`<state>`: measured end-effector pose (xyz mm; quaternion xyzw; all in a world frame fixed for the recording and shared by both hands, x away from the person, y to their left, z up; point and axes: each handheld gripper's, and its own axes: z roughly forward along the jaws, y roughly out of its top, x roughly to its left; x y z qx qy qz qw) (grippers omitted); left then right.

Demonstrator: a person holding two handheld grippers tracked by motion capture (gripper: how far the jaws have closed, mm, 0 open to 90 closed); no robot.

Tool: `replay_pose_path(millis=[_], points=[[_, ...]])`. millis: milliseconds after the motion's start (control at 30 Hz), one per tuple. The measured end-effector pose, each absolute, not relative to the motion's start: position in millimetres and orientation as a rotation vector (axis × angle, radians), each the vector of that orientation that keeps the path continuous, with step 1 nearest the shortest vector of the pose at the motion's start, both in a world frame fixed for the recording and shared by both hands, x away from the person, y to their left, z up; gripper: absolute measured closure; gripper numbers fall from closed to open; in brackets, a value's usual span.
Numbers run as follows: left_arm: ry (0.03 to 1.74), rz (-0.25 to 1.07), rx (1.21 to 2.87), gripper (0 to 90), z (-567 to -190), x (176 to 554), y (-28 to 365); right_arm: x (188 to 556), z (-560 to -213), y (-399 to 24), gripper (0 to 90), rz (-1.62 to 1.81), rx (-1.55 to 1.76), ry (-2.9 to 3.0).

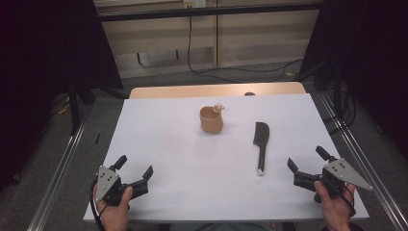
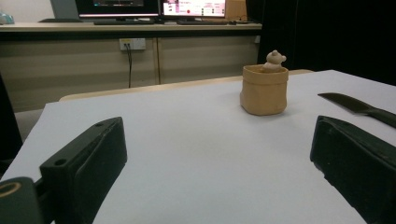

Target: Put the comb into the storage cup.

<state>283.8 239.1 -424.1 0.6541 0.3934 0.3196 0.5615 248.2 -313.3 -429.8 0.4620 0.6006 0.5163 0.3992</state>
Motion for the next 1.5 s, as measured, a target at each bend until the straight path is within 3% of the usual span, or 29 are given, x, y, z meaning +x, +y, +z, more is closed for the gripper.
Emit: replay_pose_path(millis=[800, 1500], points=[[0.940, 0.747, 1.541, 3.9, -424.9, 289.3, 237.4, 253.6, -432.9, -309.0, 0.0, 1.390, 1.127, 1.627], [0.883, 0.754, 1.554, 3.7, -422.8, 291.9, 233.2, 272.4, -422.7, -275.2, 0.0, 1.471, 1.057, 1.688]])
